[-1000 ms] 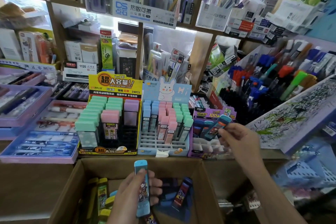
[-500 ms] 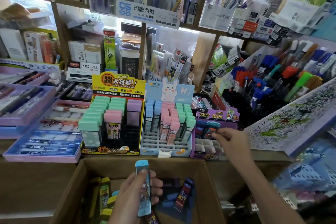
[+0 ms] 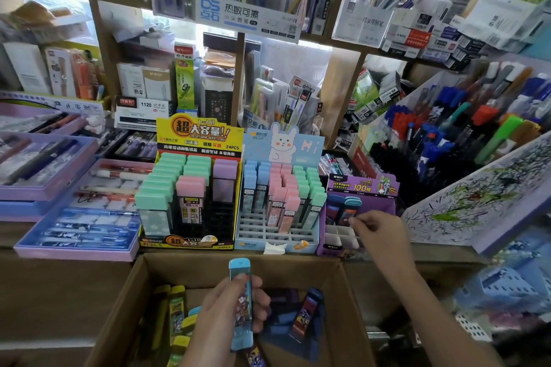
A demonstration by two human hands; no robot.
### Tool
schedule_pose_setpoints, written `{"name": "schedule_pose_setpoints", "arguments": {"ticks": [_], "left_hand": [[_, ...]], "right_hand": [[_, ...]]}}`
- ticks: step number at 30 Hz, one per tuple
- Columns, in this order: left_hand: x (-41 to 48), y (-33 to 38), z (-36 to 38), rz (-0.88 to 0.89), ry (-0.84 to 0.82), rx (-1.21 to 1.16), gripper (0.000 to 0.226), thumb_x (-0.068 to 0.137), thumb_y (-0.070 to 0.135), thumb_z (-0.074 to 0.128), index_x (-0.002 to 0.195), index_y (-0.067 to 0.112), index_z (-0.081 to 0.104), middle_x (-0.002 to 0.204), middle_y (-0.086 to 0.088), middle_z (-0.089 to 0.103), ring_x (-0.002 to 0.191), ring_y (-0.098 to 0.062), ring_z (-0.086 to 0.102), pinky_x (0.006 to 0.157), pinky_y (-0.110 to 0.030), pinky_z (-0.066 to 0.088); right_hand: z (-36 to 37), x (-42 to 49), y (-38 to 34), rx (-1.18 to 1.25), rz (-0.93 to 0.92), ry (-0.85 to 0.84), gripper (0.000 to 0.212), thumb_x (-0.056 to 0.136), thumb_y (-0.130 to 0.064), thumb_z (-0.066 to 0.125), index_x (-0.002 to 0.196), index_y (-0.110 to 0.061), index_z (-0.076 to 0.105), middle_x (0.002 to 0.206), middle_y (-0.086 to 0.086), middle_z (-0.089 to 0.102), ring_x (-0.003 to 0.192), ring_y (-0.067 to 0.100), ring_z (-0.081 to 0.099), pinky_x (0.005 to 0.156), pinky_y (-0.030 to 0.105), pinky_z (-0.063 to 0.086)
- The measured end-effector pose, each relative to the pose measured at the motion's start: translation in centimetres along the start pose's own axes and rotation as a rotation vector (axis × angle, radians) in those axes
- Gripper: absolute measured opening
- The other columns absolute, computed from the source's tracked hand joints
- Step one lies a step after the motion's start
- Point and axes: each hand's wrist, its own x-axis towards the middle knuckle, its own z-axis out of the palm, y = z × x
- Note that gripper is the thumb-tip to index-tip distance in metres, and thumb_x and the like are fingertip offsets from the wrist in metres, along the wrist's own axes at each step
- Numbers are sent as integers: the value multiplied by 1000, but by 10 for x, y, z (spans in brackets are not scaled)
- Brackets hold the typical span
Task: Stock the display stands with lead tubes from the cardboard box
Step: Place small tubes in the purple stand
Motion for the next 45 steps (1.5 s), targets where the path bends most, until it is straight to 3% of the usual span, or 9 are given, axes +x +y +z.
{"name": "schedule_pose_setpoints", "arguments": {"ticks": [5,9,15,21,28,33,37,40,45], "left_hand": [[3,-3,-3,0,-3,18,31,101,16,52,96,-10,69,71,-27,67,50,-28,60,42,-30,46],[5,-6,-4,17,-26,59,31,99,19,57,86,-1,76,78,-27,72,54,-27,65,45,-30,50],[3,-8,-3,5,-89,102,27,93,27,63,83,8,80,83,-25,74,60,-25,68,47,-30,53],[2,-10,-3,-14,-148,171,28,90,29,62,80,9,79,80,-24,73,62,-28,68,52,-34,54],[4,-11,-8,-39,-187,422,14,96,16,64,102,10,74,83,-15,77,72,-22,73,65,-29,59],[9,-16,-22,2,-242,1058,1,90,33,71,90,32,71,98,13,73,95,-1,68,94,-29,53],[7,-21,-25,-7,-222,1455,15,86,50,66,96,39,64,110,23,62,106,2,60,97,-21,46],[10,-24,-28,0,-215,1504,18,86,50,65,100,39,62,128,16,55,115,-3,58,102,-23,43],[9,-24,-31,32,-220,1478,12,88,49,64,96,40,63,117,18,59,111,-2,59,105,-25,44]], "right_hand": [[-8,-9,-5,96,11,64,12,93,-18,75,84,-26,76,74,-16,72,73,-1,67,62,12,48],[-18,-25,-28,214,-49,87,12,91,-16,77,85,-27,77,69,-15,72,75,-2,68,62,8,50],[5,-71,-73,436,21,-480,10,94,-35,73,89,-40,80,74,-15,75,64,-4,66,59,13,51],[34,-96,-91,835,161,-845,19,95,-32,74,93,-14,79,68,3,64,55,8,57,56,16,47],[28,-88,-80,732,202,-709,9,94,-23,75,89,-18,81,72,0,69,64,7,58,59,21,46],[5,-73,-65,696,230,-558,9,95,-19,71,93,-18,80,78,5,74,70,14,65,62,21,52],[-18,-56,-51,638,201,-393,12,94,-17,71,96,-24,81,84,5,77,71,12,67,59,20,53],[-38,-43,-44,632,185,-298,14,93,-17,69,95,-26,80,80,5,76,67,10,67,58,18,54],[-63,-18,-33,526,114,-110,12,95,-11,69,98,-18,78,77,8,75,64,16,70,57,27,61]]}}
